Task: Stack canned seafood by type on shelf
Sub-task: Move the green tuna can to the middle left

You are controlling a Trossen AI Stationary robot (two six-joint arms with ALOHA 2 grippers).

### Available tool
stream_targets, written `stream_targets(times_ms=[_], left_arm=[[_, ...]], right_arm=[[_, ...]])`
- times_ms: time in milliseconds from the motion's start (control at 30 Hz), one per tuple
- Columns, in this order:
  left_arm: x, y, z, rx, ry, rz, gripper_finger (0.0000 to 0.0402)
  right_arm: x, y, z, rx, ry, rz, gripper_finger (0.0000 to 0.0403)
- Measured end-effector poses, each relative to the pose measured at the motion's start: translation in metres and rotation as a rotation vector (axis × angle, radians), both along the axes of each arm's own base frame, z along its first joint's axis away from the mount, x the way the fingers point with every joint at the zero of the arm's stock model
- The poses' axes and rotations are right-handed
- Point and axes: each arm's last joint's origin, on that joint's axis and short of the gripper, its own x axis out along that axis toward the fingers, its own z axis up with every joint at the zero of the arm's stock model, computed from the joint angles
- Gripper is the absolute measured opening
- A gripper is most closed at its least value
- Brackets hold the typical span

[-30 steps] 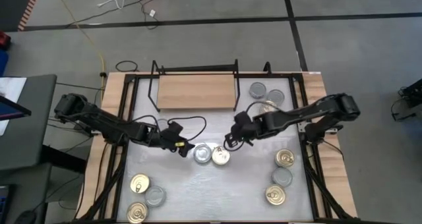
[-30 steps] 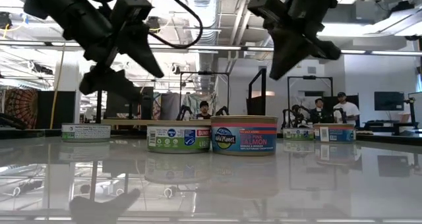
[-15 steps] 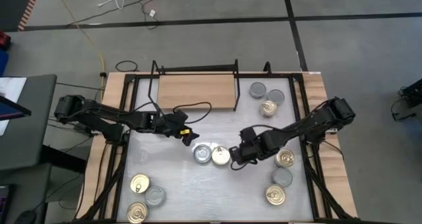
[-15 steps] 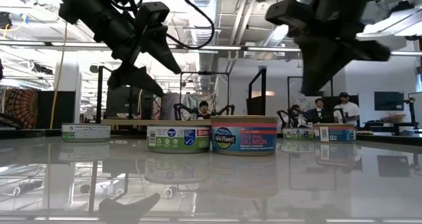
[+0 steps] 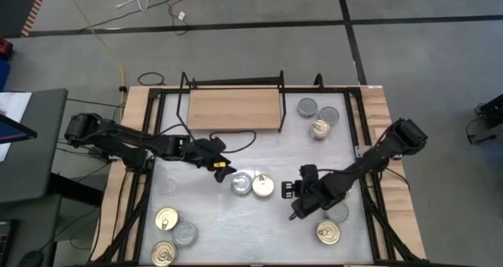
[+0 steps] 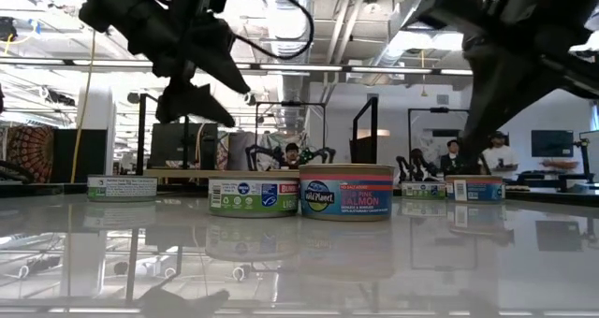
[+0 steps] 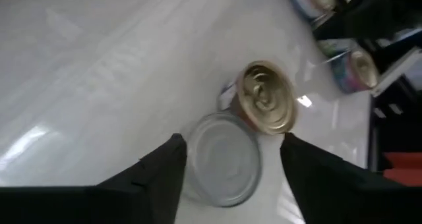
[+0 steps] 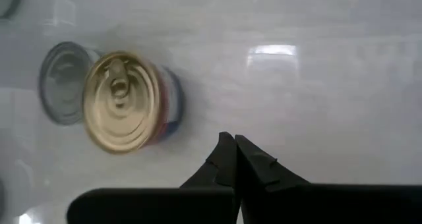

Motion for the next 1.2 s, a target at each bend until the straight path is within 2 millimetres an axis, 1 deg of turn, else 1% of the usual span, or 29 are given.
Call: stream_targets(times_ms=[100, 200, 300, 400, 467, 533, 600, 700, 833, 967, 1067, 1200], left_arm=[[0.001, -0.003, 0.002, -0.024, -0.020, 0.013, 0.0166], [0.002, -0.003, 0.006, -0.049, -0.009, 0.044, 0.0111], [0.016, -0.007, 0.014, -0.035, -0.027, 0.050, 0.0057], [0.039, -0.017, 0.022, 0.006, -0.001, 0.019, 0.0013], [0.052, -0.021, 0.024, 0.045, 0.054, 0.023, 0.0006], [0.062, -0.022, 0.025, 0.073, 0.113, 0.064, 0.0006], [0.069, -0.022, 0.027, 0.074, 0.130, 0.095, 0.0004], [0.073, -0.023, 0.026, 0.026, 0.131, 0.133, 0.0001], [0.068, -0.032, 0.018, -0.003, 0.162, 0.209, 0.0001], [0.060, -0.049, 0.009, -0.033, 0.172, 0.272, 0.0001], [0.055, -0.059, 0.001, -0.071, 0.155, 0.302, 0.0001], [0.050, -0.065, -0.009, -0.097, 0.133, 0.325, 0.0000]], right_arm=[[-0.003, 0.002, 0.000, -0.002, 0.009, 0.004, 0.0030], [-0.004, 0.001, -0.001, -0.015, 0.032, 0.008, 0.0022], [-0.006, -0.001, -0.001, -0.033, 0.044, 0.064, 0.0011], [-0.014, -0.006, 0.002, -0.029, 0.025, 0.094, 0.0010], [-0.023, -0.012, 0.004, -0.026, 0.014, 0.111, 0.0010], [-0.033, -0.019, 0.005, -0.026, 0.007, 0.124, 0.0010], [-0.043, -0.024, 0.007, -0.031, -0.008, 0.161, 0.0011], [-0.056, -0.034, 0.007, -0.026, -0.036, 0.212, 0.0012], [-0.069, -0.047, 0.000, -0.022, -0.080, 0.242, 0.0012], [-0.070, -0.053, -0.004, -0.015, -0.144, 0.265, 0.0012], [-0.063, -0.055, -0.003, -0.012, -0.176, 0.314, 0.0012], [-0.052, -0.060, -0.006, -0.017, -0.186, 0.357, 0.0013]])
